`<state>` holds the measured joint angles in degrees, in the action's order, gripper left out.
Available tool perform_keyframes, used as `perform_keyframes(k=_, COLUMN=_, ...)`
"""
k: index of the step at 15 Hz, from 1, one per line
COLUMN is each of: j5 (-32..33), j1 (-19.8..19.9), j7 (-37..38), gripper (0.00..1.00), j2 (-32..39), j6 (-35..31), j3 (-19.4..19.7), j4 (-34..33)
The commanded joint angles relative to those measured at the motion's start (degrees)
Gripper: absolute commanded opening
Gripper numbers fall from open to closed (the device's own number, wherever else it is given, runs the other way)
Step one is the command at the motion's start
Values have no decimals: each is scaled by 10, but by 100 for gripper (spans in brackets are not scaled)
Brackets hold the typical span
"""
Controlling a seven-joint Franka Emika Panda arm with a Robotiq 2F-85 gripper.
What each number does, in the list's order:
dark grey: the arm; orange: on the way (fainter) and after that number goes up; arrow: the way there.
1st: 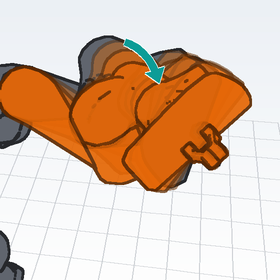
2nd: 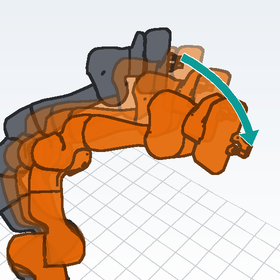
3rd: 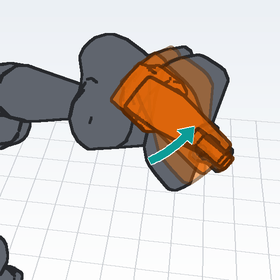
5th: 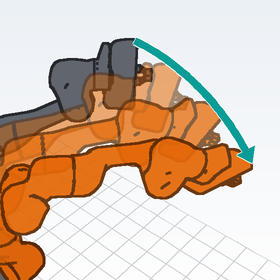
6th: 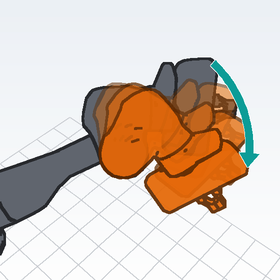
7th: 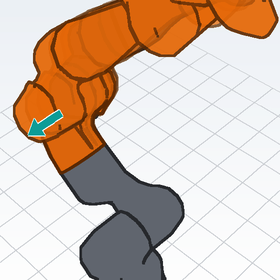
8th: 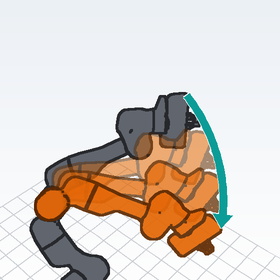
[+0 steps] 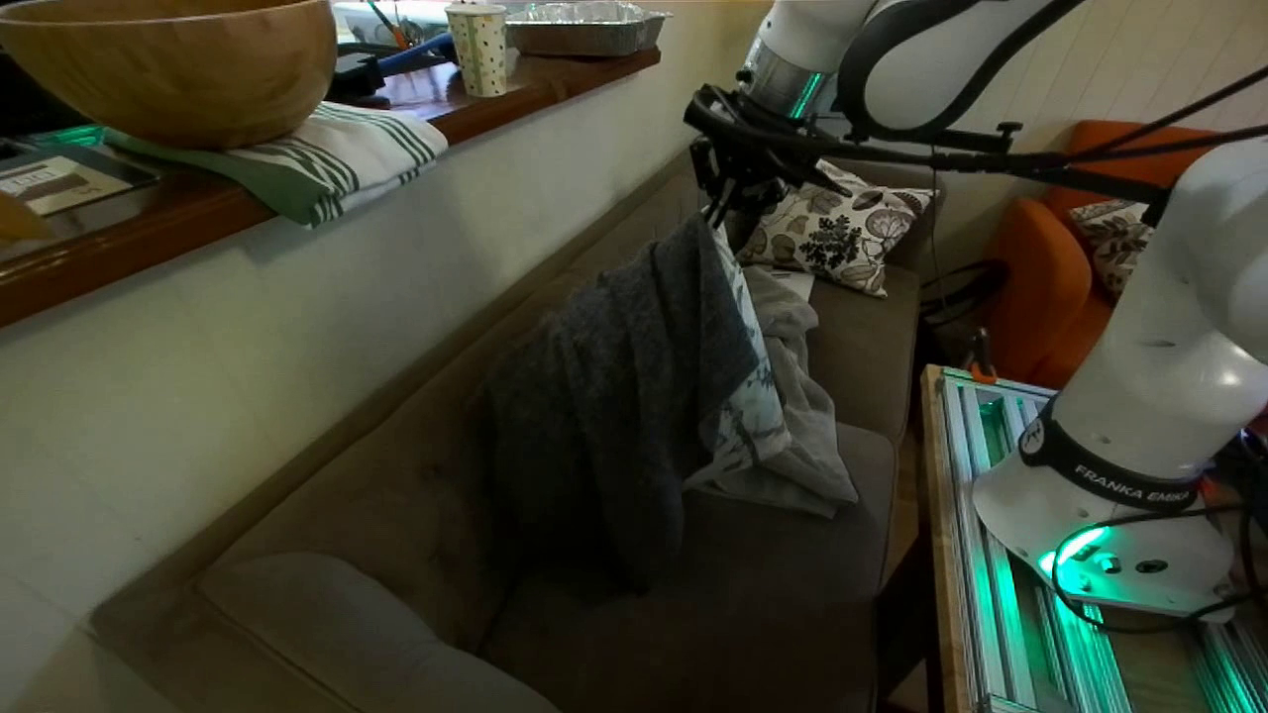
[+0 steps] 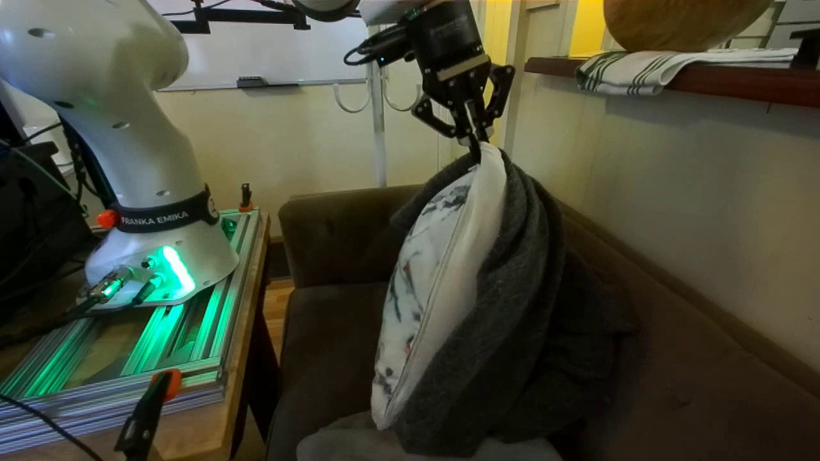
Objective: Shift the pillow to the right
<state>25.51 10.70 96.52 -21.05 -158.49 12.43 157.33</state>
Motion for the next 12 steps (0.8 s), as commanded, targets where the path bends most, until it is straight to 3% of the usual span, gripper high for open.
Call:
perform_keyframes(k=1, j5=73, j1=51, j7=59, gripper=2, j2=-87, j6=34, j3=11, j4=0)
perform_keyframes(k=2, j5=32, j1=28, j7=28, gripper=2, j2=-24, j6=12, j3=4, j4=0)
perform_keyframes(k=3, j5=35, j1=34, j7=27, gripper=10, j2=-30, j6=16, j3=6, j4=2)
perform_keyframes(k=7, j5=35, j1=28, j7=26, gripper=10, j2=-13, j6=15, j3=3, j4=9)
perform_keyframes(k=8, j5=35, j1=27, j7=26, gripper=2, j2=-13, j6=15, j3=3, j4=9)
perform_keyframes(k=9, j5=-10, j1=63, j7=-17, gripper=2, j2=-23, j6=12, j3=-32, j4=8)
perform_keyframes(k=12, j5=-11, j1=115, j7=-58, gripper=2, j2=-77, j6=38, j3=-37, j4=-13)
